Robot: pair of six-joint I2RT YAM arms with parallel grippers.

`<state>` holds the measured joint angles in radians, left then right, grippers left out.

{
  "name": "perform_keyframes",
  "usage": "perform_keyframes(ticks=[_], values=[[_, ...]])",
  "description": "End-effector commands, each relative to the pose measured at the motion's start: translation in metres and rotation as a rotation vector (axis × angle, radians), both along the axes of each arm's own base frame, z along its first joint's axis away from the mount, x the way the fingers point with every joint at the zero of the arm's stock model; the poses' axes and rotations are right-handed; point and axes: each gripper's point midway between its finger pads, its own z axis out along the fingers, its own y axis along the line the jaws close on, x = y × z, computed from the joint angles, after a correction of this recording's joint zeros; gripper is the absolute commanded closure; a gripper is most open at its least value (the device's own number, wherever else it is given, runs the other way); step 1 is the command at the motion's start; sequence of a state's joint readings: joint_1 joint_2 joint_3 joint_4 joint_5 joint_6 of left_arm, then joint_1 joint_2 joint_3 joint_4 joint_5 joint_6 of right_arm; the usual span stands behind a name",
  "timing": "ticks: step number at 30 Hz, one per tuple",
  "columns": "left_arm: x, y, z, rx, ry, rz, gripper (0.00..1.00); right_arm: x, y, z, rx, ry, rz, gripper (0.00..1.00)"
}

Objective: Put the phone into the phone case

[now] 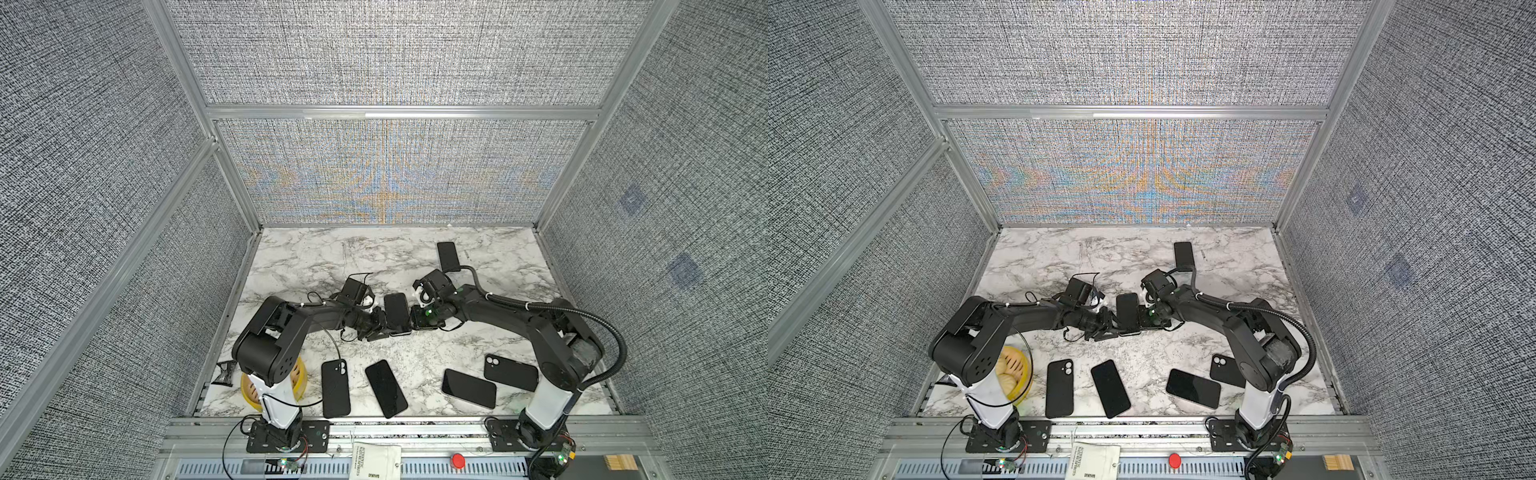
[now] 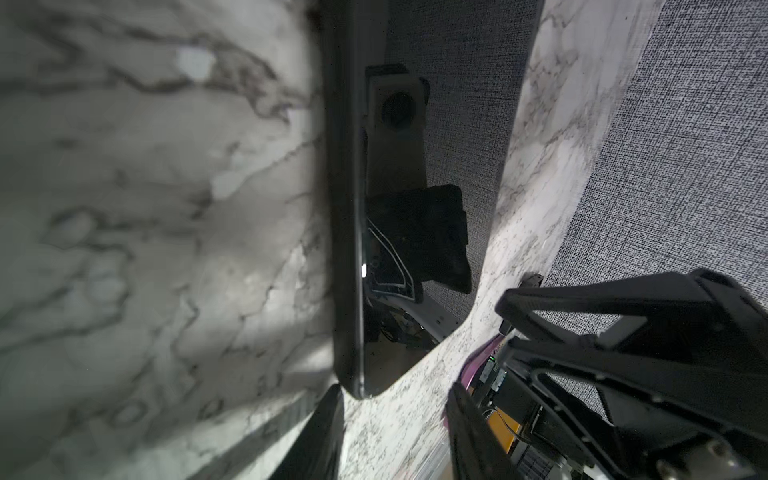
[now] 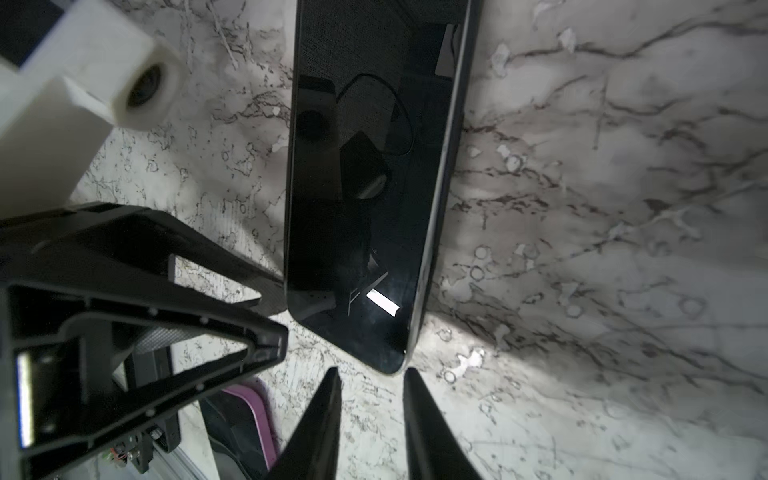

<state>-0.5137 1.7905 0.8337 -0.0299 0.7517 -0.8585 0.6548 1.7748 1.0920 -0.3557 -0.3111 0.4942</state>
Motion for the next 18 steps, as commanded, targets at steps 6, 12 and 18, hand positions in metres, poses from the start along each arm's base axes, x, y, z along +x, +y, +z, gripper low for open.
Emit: perform_keyframes(ticks=[6, 12, 18], values=[[0.003, 0.003, -0.004, 0.033, -0.008, -0.007, 0.69, 0.005, 0.002, -0.006, -0.007, -0.01, -0.008, 0.75], [0.003, 0.009, -0.011, 0.09, -0.017, -0.022, 0.7, 0.007, -0.002, -0.009, -0.039, -0.015, -0.003, 0.77], [0.001, 0.013, -0.014, 0.123, -0.023, -0.042, 0.69, 0.011, -0.01, 0.003, -0.069, -0.052, -0.008, 0.78]])
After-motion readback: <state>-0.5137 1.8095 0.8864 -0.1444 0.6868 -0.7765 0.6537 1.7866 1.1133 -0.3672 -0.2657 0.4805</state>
